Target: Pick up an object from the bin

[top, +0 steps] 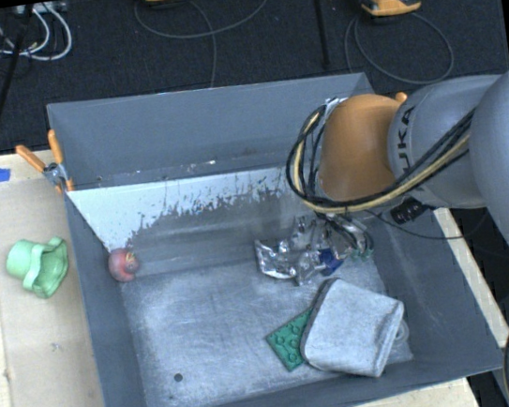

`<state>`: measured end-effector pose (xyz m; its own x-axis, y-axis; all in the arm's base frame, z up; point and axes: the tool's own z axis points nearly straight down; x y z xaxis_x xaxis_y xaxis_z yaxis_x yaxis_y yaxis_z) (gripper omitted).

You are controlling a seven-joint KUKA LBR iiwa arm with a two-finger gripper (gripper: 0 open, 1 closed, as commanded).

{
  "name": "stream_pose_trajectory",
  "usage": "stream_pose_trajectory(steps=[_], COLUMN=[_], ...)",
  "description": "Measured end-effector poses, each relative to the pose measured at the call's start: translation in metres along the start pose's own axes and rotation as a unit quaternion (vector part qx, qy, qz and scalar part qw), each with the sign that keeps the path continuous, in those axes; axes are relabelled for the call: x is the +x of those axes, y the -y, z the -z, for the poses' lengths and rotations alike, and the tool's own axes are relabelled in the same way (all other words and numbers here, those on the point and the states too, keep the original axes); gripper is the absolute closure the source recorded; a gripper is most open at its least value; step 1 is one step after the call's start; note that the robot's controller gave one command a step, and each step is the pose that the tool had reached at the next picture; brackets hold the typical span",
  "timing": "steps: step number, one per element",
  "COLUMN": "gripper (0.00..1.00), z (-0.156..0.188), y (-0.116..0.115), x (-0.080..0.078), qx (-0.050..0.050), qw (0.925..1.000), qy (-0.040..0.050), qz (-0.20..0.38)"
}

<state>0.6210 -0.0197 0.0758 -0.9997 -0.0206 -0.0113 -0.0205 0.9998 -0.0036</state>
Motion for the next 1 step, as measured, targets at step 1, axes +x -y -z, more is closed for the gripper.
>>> stream_pose_trajectory(steps=[1], gripper=[1.0], z=[0.1306], y=[0.021], x=[0.0026], qx=[-0.001], qw=[0.9995], qy=[-0.0013], qz=[-0.031])
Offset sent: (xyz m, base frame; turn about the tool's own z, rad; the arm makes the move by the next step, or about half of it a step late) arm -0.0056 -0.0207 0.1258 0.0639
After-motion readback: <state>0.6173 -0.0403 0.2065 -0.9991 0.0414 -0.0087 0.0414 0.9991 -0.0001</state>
